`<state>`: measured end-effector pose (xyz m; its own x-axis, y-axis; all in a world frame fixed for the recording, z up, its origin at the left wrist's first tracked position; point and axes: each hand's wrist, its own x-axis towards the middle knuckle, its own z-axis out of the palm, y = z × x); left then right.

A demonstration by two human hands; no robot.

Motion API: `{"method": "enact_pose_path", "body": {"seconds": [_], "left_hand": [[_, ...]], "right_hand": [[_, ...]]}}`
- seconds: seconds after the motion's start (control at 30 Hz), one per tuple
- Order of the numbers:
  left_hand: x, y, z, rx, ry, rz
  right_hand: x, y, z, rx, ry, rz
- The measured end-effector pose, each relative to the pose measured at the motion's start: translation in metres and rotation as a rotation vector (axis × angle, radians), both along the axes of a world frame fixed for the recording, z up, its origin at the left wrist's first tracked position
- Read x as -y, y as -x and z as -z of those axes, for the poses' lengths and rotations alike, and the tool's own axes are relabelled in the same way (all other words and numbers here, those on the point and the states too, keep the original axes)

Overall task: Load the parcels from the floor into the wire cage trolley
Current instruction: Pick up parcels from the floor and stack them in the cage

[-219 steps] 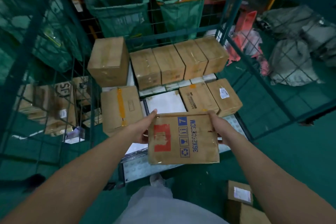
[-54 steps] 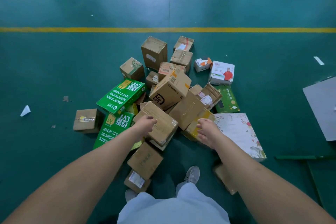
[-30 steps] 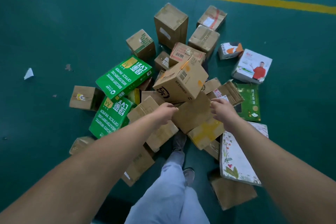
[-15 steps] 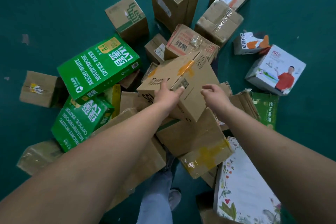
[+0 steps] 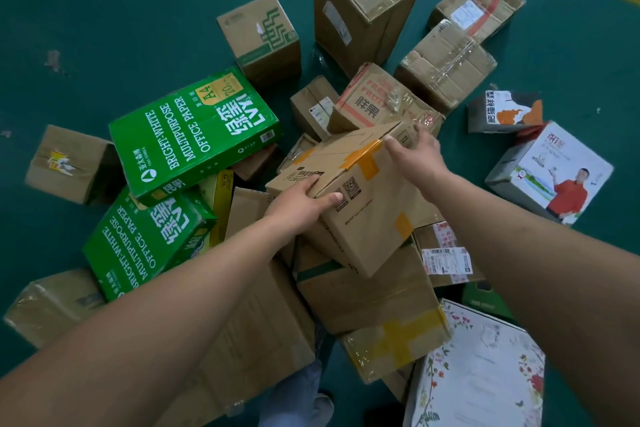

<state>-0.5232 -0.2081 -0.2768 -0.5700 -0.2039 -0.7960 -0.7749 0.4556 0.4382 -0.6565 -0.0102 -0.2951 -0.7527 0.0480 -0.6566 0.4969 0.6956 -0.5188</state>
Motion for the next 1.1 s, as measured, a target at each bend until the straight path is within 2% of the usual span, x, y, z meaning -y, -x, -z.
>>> {"method": "enact_pose_path", "body": {"seconds": [0.2,0.4,0.67,0.83,1.1], "left_hand": [[0.030,-0.021,-0.002,0.015,-0.111,-0.119],[0.028,-0.039,-0.014,0.152,-0.408,-0.535],[0.018,-0.081,-0.063,0.123,-0.421,-0.672],[0.024,-0.105,-0.153,-0.018,-0.367,-0.624],[0.038,-0.207,-0.357,-0.211,-0.263,-0.600]], "right_hand": [[0.025,0.003,-0.004,0.084,0.007,-0.021],[0.030,-0.022,-0.015,0.064,-0.057,-0.004],[0.014,-0.083,-0.067,0.034,-0.051,0.066],[0.006,-0.124,-0.152,0.024,0.000,0.136],[0.017,-0.227,-0.332,0.040,0.196,0.034]]}}
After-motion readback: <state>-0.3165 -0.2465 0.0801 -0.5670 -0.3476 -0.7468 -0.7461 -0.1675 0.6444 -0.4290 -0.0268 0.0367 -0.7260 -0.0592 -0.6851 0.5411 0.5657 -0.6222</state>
